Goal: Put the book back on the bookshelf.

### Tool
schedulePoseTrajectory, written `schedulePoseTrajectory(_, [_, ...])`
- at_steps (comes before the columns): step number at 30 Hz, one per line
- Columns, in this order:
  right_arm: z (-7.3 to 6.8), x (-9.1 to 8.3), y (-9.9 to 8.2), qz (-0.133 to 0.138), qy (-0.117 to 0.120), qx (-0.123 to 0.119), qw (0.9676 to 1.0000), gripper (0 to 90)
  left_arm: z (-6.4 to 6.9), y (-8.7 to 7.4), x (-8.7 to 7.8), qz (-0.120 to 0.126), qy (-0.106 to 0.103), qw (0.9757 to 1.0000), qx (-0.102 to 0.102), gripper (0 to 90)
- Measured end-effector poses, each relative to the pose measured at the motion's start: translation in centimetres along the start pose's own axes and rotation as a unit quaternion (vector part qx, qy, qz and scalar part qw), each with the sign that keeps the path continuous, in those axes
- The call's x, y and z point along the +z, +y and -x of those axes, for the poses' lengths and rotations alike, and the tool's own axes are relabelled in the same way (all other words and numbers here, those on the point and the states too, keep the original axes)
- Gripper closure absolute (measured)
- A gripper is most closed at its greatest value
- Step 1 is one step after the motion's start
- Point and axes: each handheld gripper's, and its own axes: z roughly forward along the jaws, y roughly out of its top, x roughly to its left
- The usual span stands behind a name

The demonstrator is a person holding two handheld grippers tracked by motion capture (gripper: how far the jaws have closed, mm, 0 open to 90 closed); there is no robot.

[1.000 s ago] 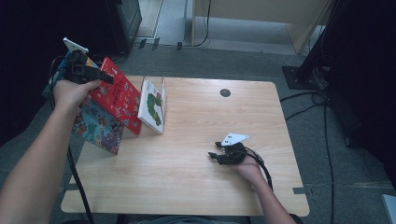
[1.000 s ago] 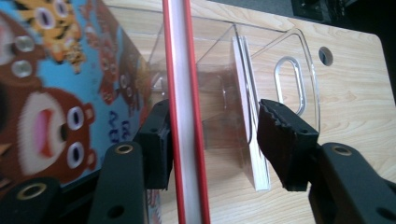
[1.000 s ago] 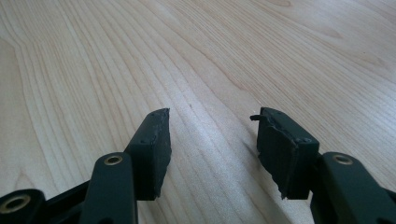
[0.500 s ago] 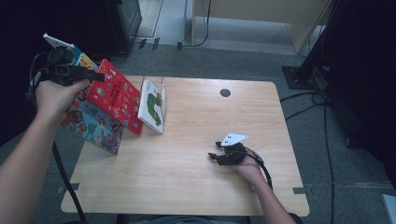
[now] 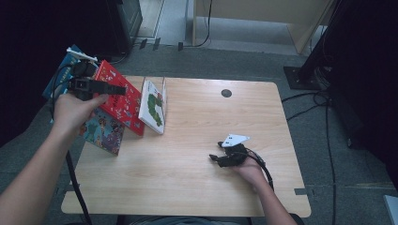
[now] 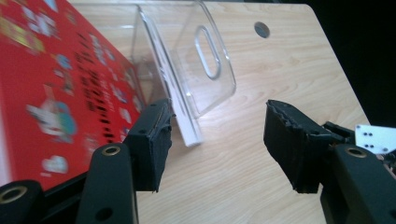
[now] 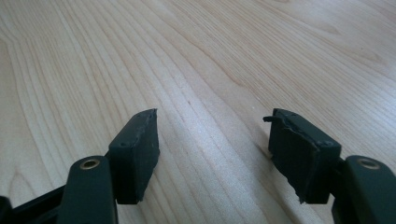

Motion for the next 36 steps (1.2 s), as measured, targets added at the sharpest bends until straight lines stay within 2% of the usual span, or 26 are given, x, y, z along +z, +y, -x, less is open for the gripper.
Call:
schedulePoseTrajectory(2, [0.0, 0.0, 0.0, -0.001, 0.0, -0.001, 1.0, 30.8, 0.6, -0.7, 0.4, 0.0, 0.003, 0.9999, 0.013, 42.4])
schedulePoseTrajectory(4, [-0.1, 0.0, 0.0, -0.002, 0.003, -0.002, 1.0, 29.0, 0.9, -1.4, 0.9, -0.005, -0.013, 0.9998, 0.011, 42.2])
schedulePoseTrajectory(6, [-0.1, 0.1, 0.0, -0.003, 0.004, -0.003, 1.0, 27.7, 1.2, -2.0, 1.4, -0.009, -0.018, 0.9997, 0.014, 42.2])
schedulePoseTrajectory(12, [-0.4, 0.2, 0.1, -0.006, 0.001, -0.002, 1.0, 22.6, 1.8, -3.8, 2.9, -0.016, -0.028, 0.9993, 0.021, 42.1])
schedulePoseTrajectory(14, [-0.5, 0.3, 0.1, -0.008, 0.001, -0.003, 1.0, 21.3, 2.1, -4.4, 3.4, -0.018, -0.023, 0.9992, 0.029, 42.0])
schedulePoseTrajectory(18, [-0.6, 0.3, 0.2, -0.011, 0.0, -0.001, 0.9999, 17.8, 2.2, -5.8, 4.8, -0.021, -0.036, 0.9988, 0.027, 41.7])
schedulePoseTrajectory(20, [-0.7, 0.4, 0.2, -0.012, -0.002, 0.0, 0.9999, 15.3, 2.4, -6.4, 5.5, -0.026, -0.031, 0.9985, 0.037, 41.5])
schedulePoseTrajectory(21, [-0.7, 0.4, 0.2, -0.013, -0.004, 0.001, 0.9999, 14.3, 2.5, -6.7, 5.9, -0.029, -0.036, 0.9981, 0.041, 41.4])
schedulePoseTrajectory(23, [-0.7, 0.4, 0.2, -0.015, -0.007, 0.005, 0.9999, 13.9, 2.7, -7.2, 6.5, -0.031, -0.042, 0.9973, 0.051, 41.0])
schedulePoseTrajectory(26, [-0.8, 0.4, 0.2, -0.016, -0.012, 0.008, 0.9998, 12.7, 3.0, -8.0, 7.5, -0.038, -0.037, 0.9964, 0.066, 40.7])
schedulePoseTrajectory(29, [-0.8, 0.5, 0.2, -0.016, -0.012, 0.009, 0.9998, 12.6, 3.1, -8.8, 8.5, -0.044, -0.042, 0.996, 0.065, 40.5])
schedulePoseTrajectory(32, [-0.8, 0.5, 0.2, -0.015, -0.012, 0.01, 0.9998, 12.6, 3.3, -9.6, 9.4, -0.047, -0.04, 0.9954, 0.073, 40.2])
schedulePoseTrajectory(36, [-0.8, 0.5, 0.2, -0.016, -0.012, 0.01, 0.9998, 12.6, 3.5, -10.7, 10.7, -0.051, -0.05, 0.9948, 0.073, 40.2])
